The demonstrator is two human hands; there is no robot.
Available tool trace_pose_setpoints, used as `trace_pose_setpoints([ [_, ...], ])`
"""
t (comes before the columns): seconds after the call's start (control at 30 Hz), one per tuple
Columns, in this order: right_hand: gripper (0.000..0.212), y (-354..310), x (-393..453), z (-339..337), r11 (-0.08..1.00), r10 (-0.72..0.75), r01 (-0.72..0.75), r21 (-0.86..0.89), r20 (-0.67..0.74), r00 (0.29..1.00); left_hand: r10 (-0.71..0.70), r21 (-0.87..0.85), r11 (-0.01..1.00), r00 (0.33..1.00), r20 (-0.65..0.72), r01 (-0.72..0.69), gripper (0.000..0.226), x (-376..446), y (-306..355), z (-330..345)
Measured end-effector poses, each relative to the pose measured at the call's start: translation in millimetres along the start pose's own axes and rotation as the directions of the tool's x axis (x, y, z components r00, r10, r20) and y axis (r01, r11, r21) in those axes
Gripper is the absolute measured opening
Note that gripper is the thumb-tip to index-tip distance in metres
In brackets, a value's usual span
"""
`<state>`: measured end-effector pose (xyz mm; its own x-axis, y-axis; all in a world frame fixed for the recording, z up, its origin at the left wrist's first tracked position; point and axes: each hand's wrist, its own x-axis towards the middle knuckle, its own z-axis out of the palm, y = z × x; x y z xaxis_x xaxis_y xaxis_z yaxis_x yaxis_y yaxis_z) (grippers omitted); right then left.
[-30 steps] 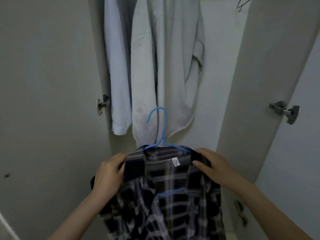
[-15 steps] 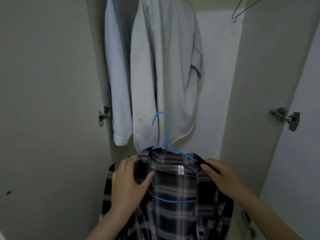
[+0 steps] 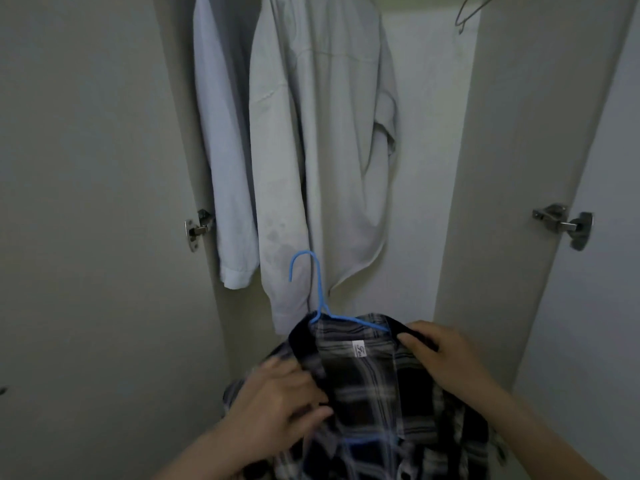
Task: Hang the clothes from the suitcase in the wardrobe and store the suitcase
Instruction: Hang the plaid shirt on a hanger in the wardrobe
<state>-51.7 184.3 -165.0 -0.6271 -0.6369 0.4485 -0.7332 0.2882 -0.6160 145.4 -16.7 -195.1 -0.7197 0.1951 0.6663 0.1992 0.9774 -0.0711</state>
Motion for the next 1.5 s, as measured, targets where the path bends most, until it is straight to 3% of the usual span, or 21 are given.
trace_pose_setpoints([
  [0.07, 0.036, 1, 1, -6, 0.992, -0.017, 0.013, 0.123, 0.029, 0.999, -0.106, -0.014, 0.994, 0.985, -0.135, 0.105, 0.025, 2, -9, -13],
  [0.13, 0.034, 2, 5, -11, 0.975, -0.035, 0.022, 0.223, 0.055, 0.998, -0.347, -0.059, 0.937, 0.9, -0.264, 0.344, 0.038, 12, -24, -24],
  [0.17, 0.032, 2, 7, -13, 0.969, -0.043, 0.026, 0.246, 0.065, 0.997, -0.441, -0.057, 0.895, 0.862, -0.25, 0.441, 0.048, 18, -30, -28],
  [0.23, 0.032, 2, 12, -16, 0.963, -0.052, 0.032, 0.267, 0.067, 0.996, -0.493, -0.005, 0.868, 0.861, -0.122, 0.496, 0.056, 25, -40, -25],
  [0.33, 0.034, 1, 18, -19, 0.972, -0.088, 0.077, 0.224, 0.039, 0.995, -0.534, -0.07, 0.844, 0.845, -0.023, 0.532, 0.035, 28, -38, -12],
  [0.43, 0.008, -4, 21, -23, 0.985, -0.153, 0.145, 0.098, 0.089, 0.984, -0.494, -0.058, 0.869, 0.864, -0.093, 0.491, 0.022, 32, -30, 0],
  [0.5, 0.036, -6, 23, -29, 0.981, -0.193, 0.193, 0.011, 0.1, 0.976, -0.467, -0.032, 0.884, 0.877, -0.112, 0.467, 0.023, 39, -26, 0],
  [0.6, 0.043, -3, 26, -38, 0.974, -0.217, 0.222, -0.035, 0.121, 0.969, -0.448, 0.011, 0.892, 0.887, -0.115, 0.452, 0.031, 45, -29, -3],
  [0.7, 0.043, -3, 25, -39, 0.973, -0.23, 0.228, 0.031, 0.16, 0.96, -0.384, 0.083, 0.915, 0.915, -0.127, 0.396, 0.018, 50, -27, -6],
  [0.8, 0.043, -2, 25, -36, 0.968, -0.233, 0.21, 0.135, 0.183, 0.955, -0.376, 0.051, 0.922, 0.918, -0.122, 0.384, 0.017, 51, -22, -1],
  [0.93, 0.053, 10, 26, -43, 0.977, -0.15, 0.145, 0.157, 0.016, 0.989, -0.393, 0.113, 0.904, 0.906, -0.156, 0.412, 0.04, 38, -28, -2],
  [1.03, 0.061, 16, 23, -46, 0.978, -0.104, 0.104, 0.182, -0.012, 0.995, -0.374, 0.164, 0.906, 0.919, -0.122, 0.391, 0.04, 27, -33, -2],
  [1.13, 0.016, 15, 23, -48, 0.974, -0.097, 0.099, 0.204, -0.017, 0.995, -0.395, 0.075, 0.913, 0.915, -0.088, 0.401, 0.039, 19, -41, 1],
  [1.2, 0.022, 18, 24, -50, 0.974, -0.086, 0.087, 0.21, -0.014, 0.996, -0.419, -0.047, 0.908, 0.906, -0.056, 0.416, 0.036, 17, -42, -2],
  [1.27, 0.014, 17, 23, -53, 0.963, -0.073, 0.069, 0.259, 0.004, 0.997, -0.432, -0.215, 0.884, 0.901, -0.036, 0.415, 0.035, 23, -39, -6],
  [1.33, 0.024, 14, 26, -54, 0.942, -0.059, 0.057, 0.332, -0.005, 0.998, -0.449, -0.324, 0.856, 0.889, -0.084, 0.402, 0.038, 38, -34, -8],
  [1.43, 0.005, 8, 42, -60, 0.895, 0.022, -0.004, 0.447, -0.035, 0.999, -0.47, -0.242, 0.872, 0.866, -0.169, 0.426, 0.036, 65, -31, -5],
  [1.5, 0.017, 3, 55, -67, 0.861, 0.046, -0.041, 0.507, 0.003, 0.999, -0.515, -0.222, 0.853, 0.832, -0.207, 0.472, 0.029, 78, -34, -2],
])
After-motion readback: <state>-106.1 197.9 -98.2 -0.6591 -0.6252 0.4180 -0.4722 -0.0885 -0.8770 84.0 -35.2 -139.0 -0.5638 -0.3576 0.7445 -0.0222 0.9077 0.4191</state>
